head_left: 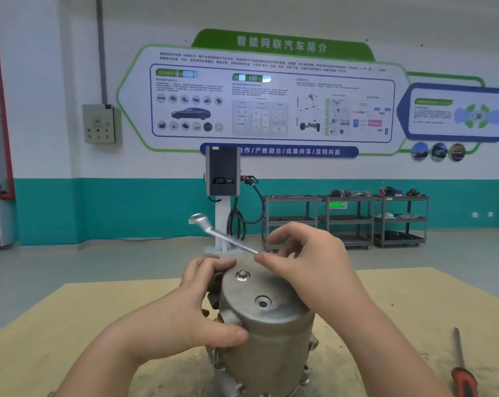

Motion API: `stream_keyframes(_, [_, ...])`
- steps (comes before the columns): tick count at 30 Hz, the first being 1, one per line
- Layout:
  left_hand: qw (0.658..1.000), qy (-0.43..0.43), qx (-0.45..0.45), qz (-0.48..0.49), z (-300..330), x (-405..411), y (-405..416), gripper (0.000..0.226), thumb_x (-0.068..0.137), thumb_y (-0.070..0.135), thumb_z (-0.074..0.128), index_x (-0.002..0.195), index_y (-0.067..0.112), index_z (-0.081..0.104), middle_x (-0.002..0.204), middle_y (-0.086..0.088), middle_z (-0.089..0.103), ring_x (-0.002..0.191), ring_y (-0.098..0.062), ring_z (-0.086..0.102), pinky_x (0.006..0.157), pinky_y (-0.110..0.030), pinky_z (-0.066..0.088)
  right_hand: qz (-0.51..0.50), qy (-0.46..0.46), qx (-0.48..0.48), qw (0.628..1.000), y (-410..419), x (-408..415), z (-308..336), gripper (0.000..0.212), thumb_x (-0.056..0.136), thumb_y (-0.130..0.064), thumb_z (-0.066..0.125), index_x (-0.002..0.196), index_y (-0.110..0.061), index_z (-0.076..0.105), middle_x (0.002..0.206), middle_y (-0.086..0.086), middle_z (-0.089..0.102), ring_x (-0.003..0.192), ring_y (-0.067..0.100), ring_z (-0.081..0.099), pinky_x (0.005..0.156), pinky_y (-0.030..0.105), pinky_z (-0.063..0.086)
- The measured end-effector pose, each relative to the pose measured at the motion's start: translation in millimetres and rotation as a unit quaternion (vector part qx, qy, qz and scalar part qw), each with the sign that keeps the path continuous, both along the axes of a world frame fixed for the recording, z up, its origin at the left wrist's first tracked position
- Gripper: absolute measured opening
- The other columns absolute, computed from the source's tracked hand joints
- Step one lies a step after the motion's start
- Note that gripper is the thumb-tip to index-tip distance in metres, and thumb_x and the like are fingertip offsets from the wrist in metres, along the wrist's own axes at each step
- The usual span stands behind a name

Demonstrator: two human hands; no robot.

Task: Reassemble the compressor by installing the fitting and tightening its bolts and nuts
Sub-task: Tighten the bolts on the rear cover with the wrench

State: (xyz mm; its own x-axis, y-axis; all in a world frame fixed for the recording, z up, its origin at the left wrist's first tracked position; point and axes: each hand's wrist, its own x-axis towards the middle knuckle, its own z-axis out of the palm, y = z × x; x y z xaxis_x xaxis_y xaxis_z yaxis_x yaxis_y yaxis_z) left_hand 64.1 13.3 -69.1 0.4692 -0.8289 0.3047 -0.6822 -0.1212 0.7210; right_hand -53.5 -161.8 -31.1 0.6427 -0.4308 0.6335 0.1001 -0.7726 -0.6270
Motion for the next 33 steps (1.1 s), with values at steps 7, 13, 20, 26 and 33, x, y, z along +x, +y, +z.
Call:
stream_keyframes(7, [1.000,-0.018,-0.005,0.006,-1,-1,-7,0.085,0.056,0.058,0.080,0.126,0.055,0.033,0.130,0.035,0.020,0.119,0.015,0.040,0.096,-0.018,0.047,0.039,0.122,0.311,0.942,-52,-9,2,0.026,0.077,-0.030,0.077,0.094,-0.014,0.064,0.076,0.002,0.067,0.041,0.009,0.052,0.038,0.022,0.038])
stream_keyframes(13, [1.000,-0.007,0.010,-0.008,1,3,-6,0.078,0.056,0.060,0.081,0.116,0.068,0.032,0.130,0.042,0.019,0.119,0.020,0.037,0.097,-0.019,0.046,0.364,-0.056,0.560,0.742,-114,-22,-27,0.034,0.060,-0.011,0.086,0.092,-0.016,0.077,0.075,0.001,0.064,0.047,0.007,0.042,0.040,0.017,0.034])
stream_keyframes(20, [1.000,-0.030,0.006,0.009,-2,1,-9,0.080,0.056,0.063,0.078,0.120,0.063,0.031,0.131,0.041,0.018,0.117,0.020,0.039,0.094,-0.015,0.046,0.648,-0.027,0.318,0.692,-119,-32,-59,0.026,0.094,0.001,0.052,0.117,0.002,0.062,0.095,0.020,0.065,0.063,0.024,0.044,0.066,0.026,0.047])
stream_keyframes(26, [1.000,-0.025,-0.009,0.013,-2,-2,-13,0.083,0.056,0.060,0.078,0.125,0.055,0.032,0.131,0.036,0.020,0.115,0.018,0.043,0.087,-0.008,0.045,0.706,0.233,0.113,0.659,-86,-36,-10,0.049,0.099,-0.018,0.053,0.146,-0.012,0.040,0.088,0.043,0.050,0.065,0.036,0.060,0.066,0.025,0.052])
stream_keyframes(33, [0.999,-0.053,0.013,-0.004,3,-5,-13,0.079,0.054,0.065,0.069,0.120,0.055,0.027,0.124,0.036,0.019,0.108,0.031,0.035,0.084,-0.005,0.044,0.392,0.312,0.062,0.863,4,-51,20,0.047,0.084,-0.039,0.068,0.129,-0.032,0.059,0.118,-0.003,0.070,0.104,0.025,0.068,0.087,0.038,0.055])
